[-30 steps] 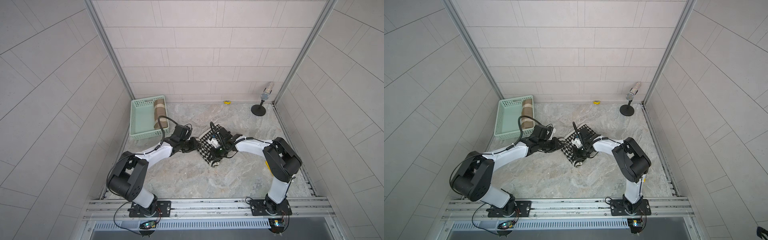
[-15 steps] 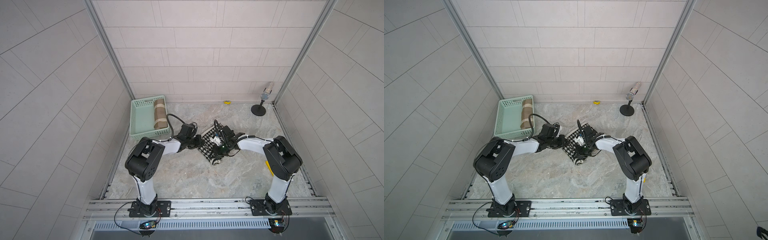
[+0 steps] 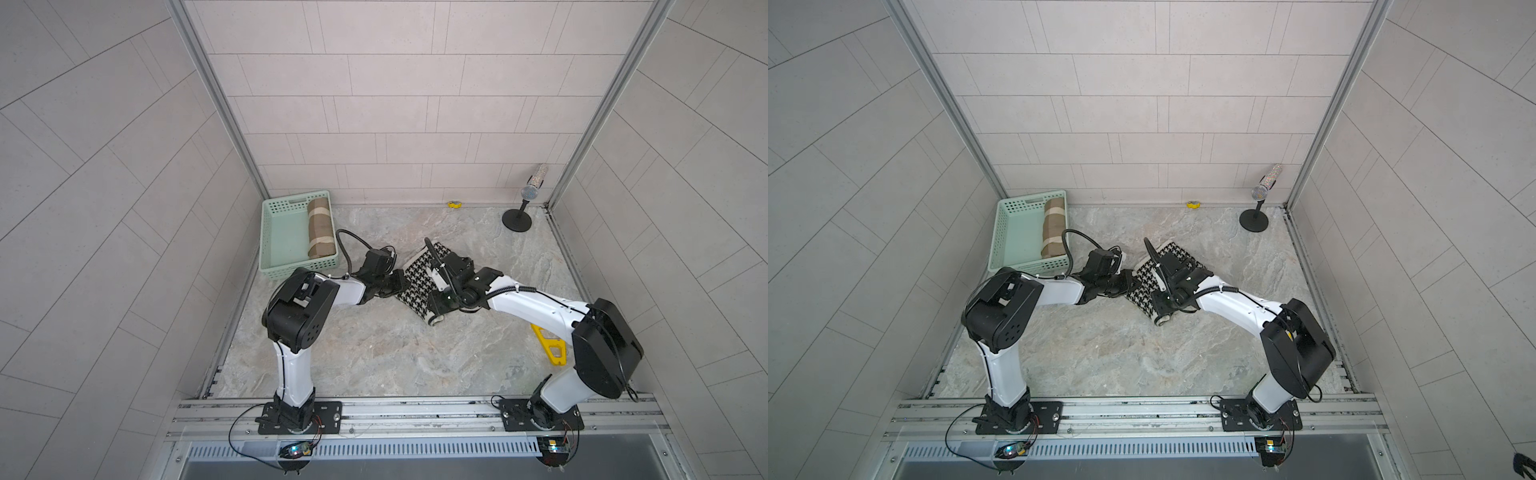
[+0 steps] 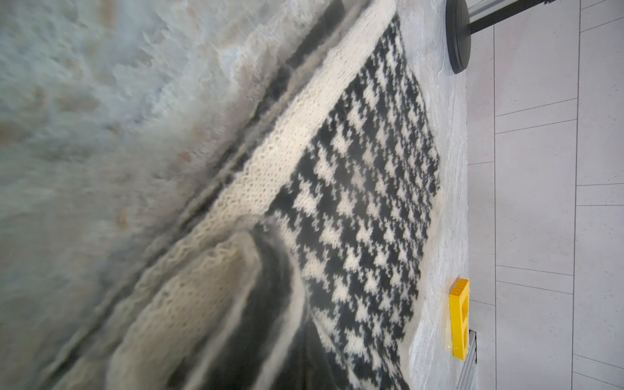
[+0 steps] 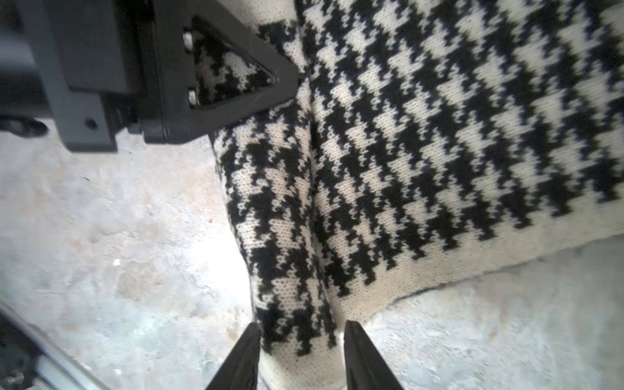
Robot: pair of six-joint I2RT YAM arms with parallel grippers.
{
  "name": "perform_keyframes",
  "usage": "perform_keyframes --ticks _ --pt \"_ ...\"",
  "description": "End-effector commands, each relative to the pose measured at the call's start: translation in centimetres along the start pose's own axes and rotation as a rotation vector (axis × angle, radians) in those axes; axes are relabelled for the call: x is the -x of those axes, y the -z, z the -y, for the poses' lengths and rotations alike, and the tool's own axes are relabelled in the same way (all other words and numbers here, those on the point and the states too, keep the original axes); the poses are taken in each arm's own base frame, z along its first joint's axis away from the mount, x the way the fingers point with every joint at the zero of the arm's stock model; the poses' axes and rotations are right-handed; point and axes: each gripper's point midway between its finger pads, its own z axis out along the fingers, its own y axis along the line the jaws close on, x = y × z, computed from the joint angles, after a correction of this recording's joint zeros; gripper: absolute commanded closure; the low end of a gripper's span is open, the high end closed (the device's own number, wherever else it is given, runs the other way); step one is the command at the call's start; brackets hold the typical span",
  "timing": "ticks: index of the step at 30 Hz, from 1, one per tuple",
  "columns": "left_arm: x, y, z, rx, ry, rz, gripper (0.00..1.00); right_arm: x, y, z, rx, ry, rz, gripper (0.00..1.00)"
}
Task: Roll up the scarf and place it into the basket
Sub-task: Roll the scarf at the center of the board.
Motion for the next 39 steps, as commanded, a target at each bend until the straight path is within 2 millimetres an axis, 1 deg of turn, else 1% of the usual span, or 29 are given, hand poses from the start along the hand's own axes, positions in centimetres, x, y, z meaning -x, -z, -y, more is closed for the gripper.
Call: perform_keyframes --ticks 1,3,5,7,11,17,21,25,28,29,32,33,34,35,36,38,39 --pt "-1.5 -0.8 -2.8 0.078 0.051 -0.034 1.00 0.2 2.1 0.3 -0.224 0.199 0.058 0.55" --pt "-1.5 -0.8 -2.9 0.080 0.052 -0.037 1.00 0.3 3.0 -0.8 -0.326 0.327 0.107 0.55" --pt "-1.6 -0.8 -2.8 0.078 0.051 -0.040 1.00 0.2 3.3 -1.8 -0.406 0.443 0.133 0.53" --pt "-1.6 -0.8 -2.8 0.076 0.054 -0.041 1.00 0.0 3.0 -2.3 -0.478 0.511 0.142 0.51" --pt "-1.7 -0.9 -2.8 0.074 0.058 -0.051 1.00 -0.2 0.8 -2.6 -0.546 0.582 0.105 0.48" --pt "-1.7 -1.0 -2.6 0.070 0.064 -0.062 1.00 -0.5 -2.9 -2.8 -0.568 0.636 0.058 0.45" --pt "-1.8 -1.0 -2.3 0.066 0.069 -0.074 1.00 -1.4 -5.0 -2.1 -0.588 0.659 0.013 0.45" --pt "-1.8 -0.8 -1.7 0.047 0.084 -0.087 1.00 -2.9 -7.3 -0.6 -0.568 0.629 -0.066 0.44" --pt "-1.5 -0.5 -1.0 0.024 0.103 -0.092 1.00 -3.8 -8.4 0.5 -0.567 0.608 -0.108 0.46" --pt "-1.4 -0.3 -0.8 0.016 0.110 -0.093 1.00 -4.0 -8.7 0.8 -0.571 0.603 -0.118 0.48" --pt "-0.7 0.4 0.1 -0.017 0.138 -0.084 0.99 -4.5 -9.2 1.4 -0.567 0.568 -0.138 0.70" --pt "-0.4 0.8 0.4 -0.028 0.148 -0.077 0.95 -4.5 -9.2 1.4 -0.557 0.552 -0.139 0.77" --pt "0.3 1.5 0.9 -0.044 0.162 -0.062 0.86 -4.5 -9.1 1.5 -0.545 0.534 -0.139 0.83" --pt "1.0 2.3 1.3 -0.061 0.171 -0.043 0.74 -4.4 -8.9 1.4 -0.526 0.513 -0.139 0.87" --pt "1.8 3.4 1.9 -0.073 0.175 -0.020 0.66 -4.4 -8.5 1.2 -0.496 0.489 -0.135 0.91" --pt "3.1 5.8 2.6 -0.070 0.170 0.024 0.54 -4.2 -7.6 0.2 -0.417 0.435 -0.128 0.96" --pt "3.6 7.2 2.8 -0.054 0.161 0.048 0.52 -4.3 -7.0 -0.4 -0.361 0.403 -0.126 0.98"
